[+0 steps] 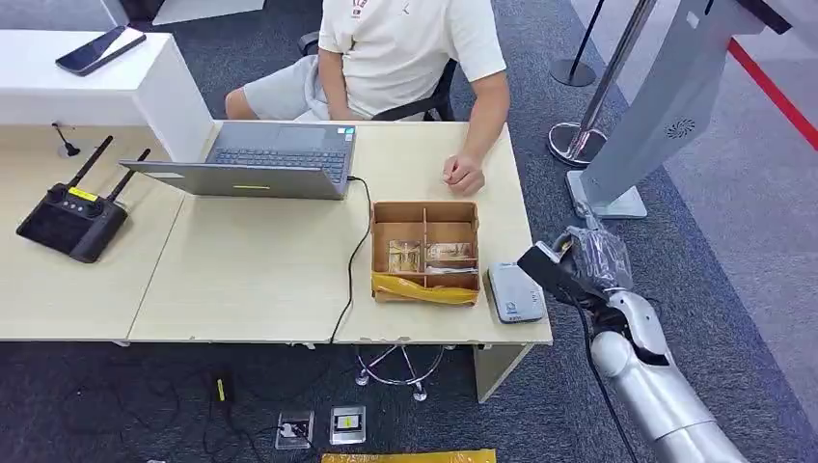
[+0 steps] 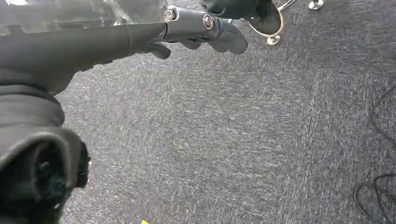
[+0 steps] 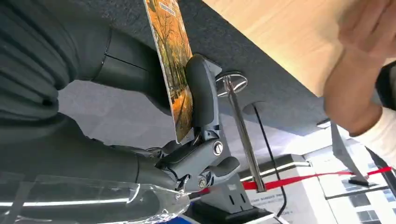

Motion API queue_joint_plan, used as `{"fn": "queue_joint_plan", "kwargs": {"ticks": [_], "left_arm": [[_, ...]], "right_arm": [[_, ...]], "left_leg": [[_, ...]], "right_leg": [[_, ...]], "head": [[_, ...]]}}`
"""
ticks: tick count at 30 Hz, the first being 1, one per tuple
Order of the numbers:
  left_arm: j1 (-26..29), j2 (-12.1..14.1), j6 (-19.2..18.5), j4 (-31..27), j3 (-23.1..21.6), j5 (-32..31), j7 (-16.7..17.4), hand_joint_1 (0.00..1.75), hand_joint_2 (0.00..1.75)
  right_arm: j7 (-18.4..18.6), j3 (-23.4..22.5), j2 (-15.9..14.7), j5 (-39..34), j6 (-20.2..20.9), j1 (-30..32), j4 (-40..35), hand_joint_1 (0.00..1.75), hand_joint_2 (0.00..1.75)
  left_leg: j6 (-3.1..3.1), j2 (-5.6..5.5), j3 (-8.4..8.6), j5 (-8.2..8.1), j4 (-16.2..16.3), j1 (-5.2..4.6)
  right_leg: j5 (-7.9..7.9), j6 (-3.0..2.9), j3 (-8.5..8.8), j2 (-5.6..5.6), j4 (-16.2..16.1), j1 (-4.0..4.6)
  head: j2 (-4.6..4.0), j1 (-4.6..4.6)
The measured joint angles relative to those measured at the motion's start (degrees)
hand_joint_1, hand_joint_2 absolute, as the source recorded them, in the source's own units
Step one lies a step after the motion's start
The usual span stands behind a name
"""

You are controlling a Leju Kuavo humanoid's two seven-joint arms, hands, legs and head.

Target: Pass the card to the sensor for recognition and then transmit it.

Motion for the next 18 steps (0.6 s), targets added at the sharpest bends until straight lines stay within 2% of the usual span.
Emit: {"fn": "queue_joint_plan", "kwargs": {"ticks": [18], "left_arm": [[0.00,-0.44,-0.17,0.00,-0.04,0.59,0.00,0.00,0.00]], "right_arm": [[-1.51,1.33,3.85,0.13,-1.18,0.48,6.61,1.75,1.75]], "left_leg": [[0.00,0.01,-0.01,0.00,0.00,0.00]], "right_leg": [[0.00,0.00,0.00,0.00,0.00,0.00]], "head": [[0.00,0.00]]}}
